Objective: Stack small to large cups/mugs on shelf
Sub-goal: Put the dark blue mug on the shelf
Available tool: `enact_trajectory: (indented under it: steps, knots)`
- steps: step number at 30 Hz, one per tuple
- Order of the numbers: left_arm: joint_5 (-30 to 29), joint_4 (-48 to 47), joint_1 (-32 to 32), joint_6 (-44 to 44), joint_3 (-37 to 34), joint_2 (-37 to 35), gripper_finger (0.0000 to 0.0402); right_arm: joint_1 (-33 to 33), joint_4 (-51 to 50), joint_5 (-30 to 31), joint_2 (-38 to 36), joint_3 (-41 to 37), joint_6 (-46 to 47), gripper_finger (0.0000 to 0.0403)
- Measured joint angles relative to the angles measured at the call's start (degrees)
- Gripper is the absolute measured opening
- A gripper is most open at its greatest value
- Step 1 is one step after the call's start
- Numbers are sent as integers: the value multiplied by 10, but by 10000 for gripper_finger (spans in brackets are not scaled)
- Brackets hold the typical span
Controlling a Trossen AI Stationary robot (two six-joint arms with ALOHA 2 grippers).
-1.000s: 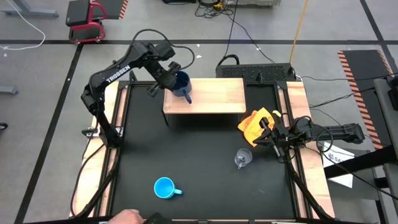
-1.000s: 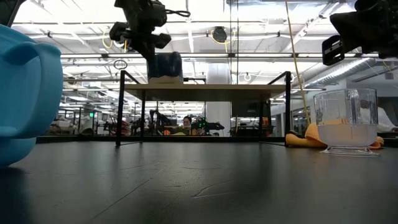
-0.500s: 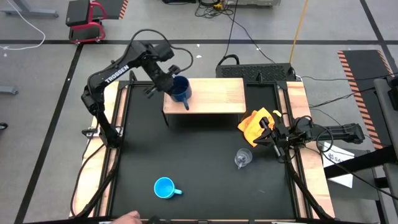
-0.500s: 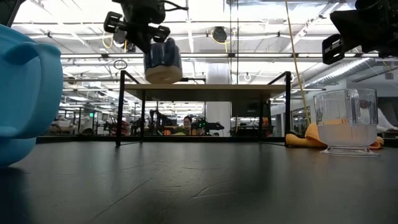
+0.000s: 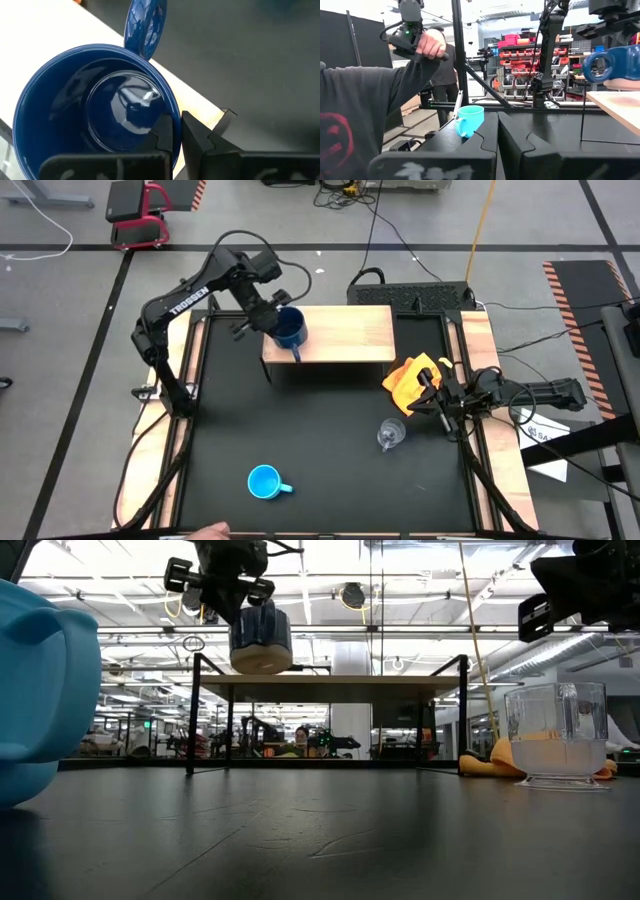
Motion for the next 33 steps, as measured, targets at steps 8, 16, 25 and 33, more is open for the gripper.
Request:
enact_trajectory:
  steps: [8,16,25,33]
  knots:
    - [-5,0,-35,102,0,0,14,0,0,0,0,0,8,0]
    - [-55,0,-15,127,-1,10,14,0,30,0,0,0,9,0]
    - [-65,-2,8,143,-1,23,14,0,48,2,0,0,3,0]
    - [-35,0,9,156,-1,28,14,0,47,3,0,0,-4,0]
